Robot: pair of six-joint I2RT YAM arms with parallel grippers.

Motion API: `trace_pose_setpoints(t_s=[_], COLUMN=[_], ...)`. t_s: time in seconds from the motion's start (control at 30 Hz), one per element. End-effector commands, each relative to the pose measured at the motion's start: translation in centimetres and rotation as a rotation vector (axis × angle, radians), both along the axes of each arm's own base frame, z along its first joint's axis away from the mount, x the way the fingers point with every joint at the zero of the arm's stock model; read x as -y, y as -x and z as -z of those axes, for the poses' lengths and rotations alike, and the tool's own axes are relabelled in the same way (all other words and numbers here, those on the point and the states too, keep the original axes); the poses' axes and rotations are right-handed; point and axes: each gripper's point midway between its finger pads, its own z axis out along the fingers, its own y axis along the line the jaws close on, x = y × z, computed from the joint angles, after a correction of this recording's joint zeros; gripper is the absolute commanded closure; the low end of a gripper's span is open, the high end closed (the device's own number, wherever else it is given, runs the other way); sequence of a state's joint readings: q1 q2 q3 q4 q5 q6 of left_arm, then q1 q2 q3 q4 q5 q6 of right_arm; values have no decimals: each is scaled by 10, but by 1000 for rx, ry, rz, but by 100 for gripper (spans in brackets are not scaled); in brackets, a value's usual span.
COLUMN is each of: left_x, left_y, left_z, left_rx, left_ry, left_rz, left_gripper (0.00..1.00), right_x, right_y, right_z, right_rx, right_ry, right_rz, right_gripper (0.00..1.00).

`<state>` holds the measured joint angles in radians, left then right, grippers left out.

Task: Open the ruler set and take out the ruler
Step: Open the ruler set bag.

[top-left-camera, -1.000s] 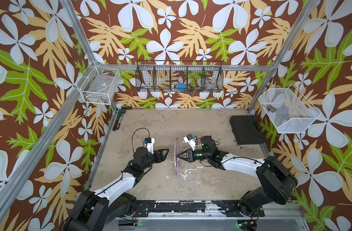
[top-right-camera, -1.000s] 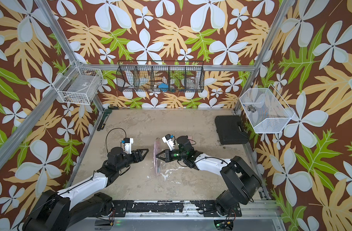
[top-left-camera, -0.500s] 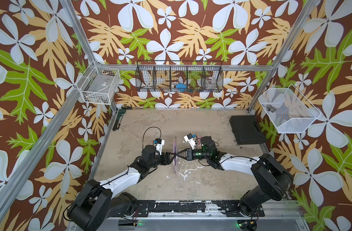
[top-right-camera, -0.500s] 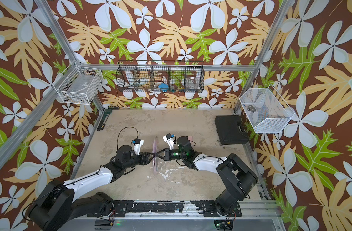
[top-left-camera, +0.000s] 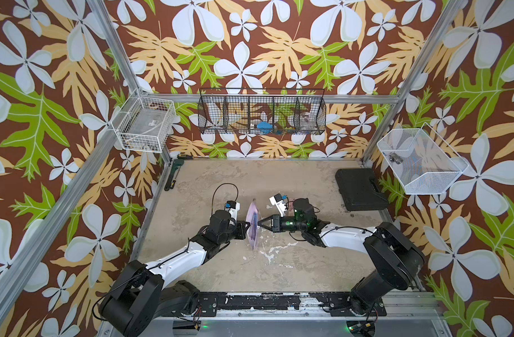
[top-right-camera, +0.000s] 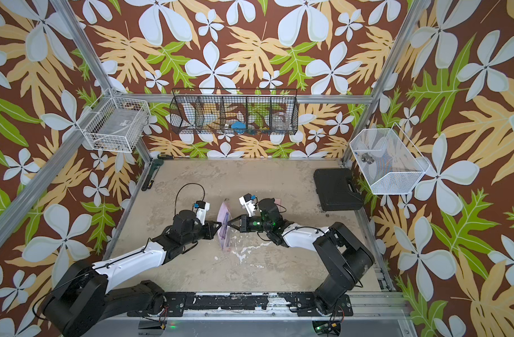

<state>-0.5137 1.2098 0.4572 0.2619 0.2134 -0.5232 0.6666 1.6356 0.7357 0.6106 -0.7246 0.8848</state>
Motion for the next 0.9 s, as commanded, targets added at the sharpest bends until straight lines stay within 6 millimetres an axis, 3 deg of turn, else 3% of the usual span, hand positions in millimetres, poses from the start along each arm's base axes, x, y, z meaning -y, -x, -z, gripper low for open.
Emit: trace_pose_setpoints(t_s=[0.0, 0.13, 0.3, 0.4, 0.57, 0.67, 0.87], left_x=[-10, -23, -20, -18, -13, -9, -7], left_y=[-5, -12, -11, -9, -6, -7, -11], left_z=[1, -12, -20, -12, 20, 26, 27], left_rx=[14, 49, 62, 42, -32, -40, -29], left_ry=[-67, -132, -128, -131, -177, -187, -198], left_rz=[-36, -90, -69, -59, -27, -26, -34], left_gripper=[100, 100, 100, 100, 100, 100, 100], right_x=[-2, -6, -10, -12, -10, -4, 4], right_y=[-6, -12, -24, -29, -35, -38, -40], right_z=[6, 24, 39, 47, 69, 79, 69], right_rx=[28, 4, 18, 21, 29, 40, 86], right_ry=[26, 67, 132, 162, 265, 320, 359], right_rz=[-1, 3, 32, 40, 63, 81, 81], right_gripper=[100, 100, 100, 100, 100, 100, 97])
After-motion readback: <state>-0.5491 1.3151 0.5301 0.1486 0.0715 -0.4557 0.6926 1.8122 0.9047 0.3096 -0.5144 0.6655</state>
